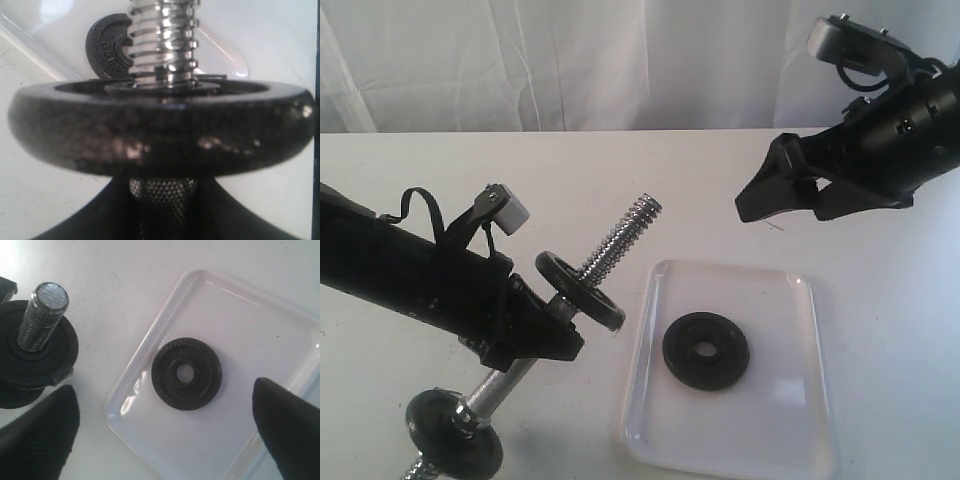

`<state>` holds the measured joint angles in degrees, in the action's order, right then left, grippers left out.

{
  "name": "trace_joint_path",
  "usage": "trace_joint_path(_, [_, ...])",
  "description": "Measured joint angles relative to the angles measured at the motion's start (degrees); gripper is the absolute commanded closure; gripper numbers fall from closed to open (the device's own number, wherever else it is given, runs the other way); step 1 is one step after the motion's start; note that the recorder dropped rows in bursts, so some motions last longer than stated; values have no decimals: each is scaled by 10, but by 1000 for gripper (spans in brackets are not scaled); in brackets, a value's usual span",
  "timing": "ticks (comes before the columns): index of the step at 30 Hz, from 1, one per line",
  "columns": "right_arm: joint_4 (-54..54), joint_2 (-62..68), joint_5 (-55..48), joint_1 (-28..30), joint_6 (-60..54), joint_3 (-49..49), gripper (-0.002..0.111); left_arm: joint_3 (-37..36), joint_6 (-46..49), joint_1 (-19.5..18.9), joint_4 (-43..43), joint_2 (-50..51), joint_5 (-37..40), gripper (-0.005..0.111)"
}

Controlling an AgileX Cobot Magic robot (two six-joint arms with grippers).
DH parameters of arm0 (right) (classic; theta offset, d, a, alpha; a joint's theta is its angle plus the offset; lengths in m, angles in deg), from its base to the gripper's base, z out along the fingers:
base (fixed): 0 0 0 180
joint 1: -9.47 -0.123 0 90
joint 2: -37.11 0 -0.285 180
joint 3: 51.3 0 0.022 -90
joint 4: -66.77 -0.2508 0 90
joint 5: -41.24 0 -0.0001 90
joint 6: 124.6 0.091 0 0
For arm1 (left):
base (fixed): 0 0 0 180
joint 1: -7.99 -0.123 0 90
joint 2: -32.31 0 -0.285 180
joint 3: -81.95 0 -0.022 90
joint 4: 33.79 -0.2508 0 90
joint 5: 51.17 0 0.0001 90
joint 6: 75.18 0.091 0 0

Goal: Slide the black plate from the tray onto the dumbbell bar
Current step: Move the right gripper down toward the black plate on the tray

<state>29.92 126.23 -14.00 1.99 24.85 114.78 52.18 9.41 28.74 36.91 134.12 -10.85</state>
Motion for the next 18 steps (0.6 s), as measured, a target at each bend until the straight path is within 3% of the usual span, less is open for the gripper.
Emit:
trace_joint_path(4, [-4, 3, -13, 0, 1, 0, 4, 0, -1, 0, 0, 0, -4, 107])
trace_joint_path(11, [-5, 25, -23, -9, -11, 0, 3, 0, -5, 0, 0, 0, -12, 107])
trace_joint_path(18, [-4, 86, -7, -73, -76, 0, 3, 0, -13, 0, 2, 0, -27, 107])
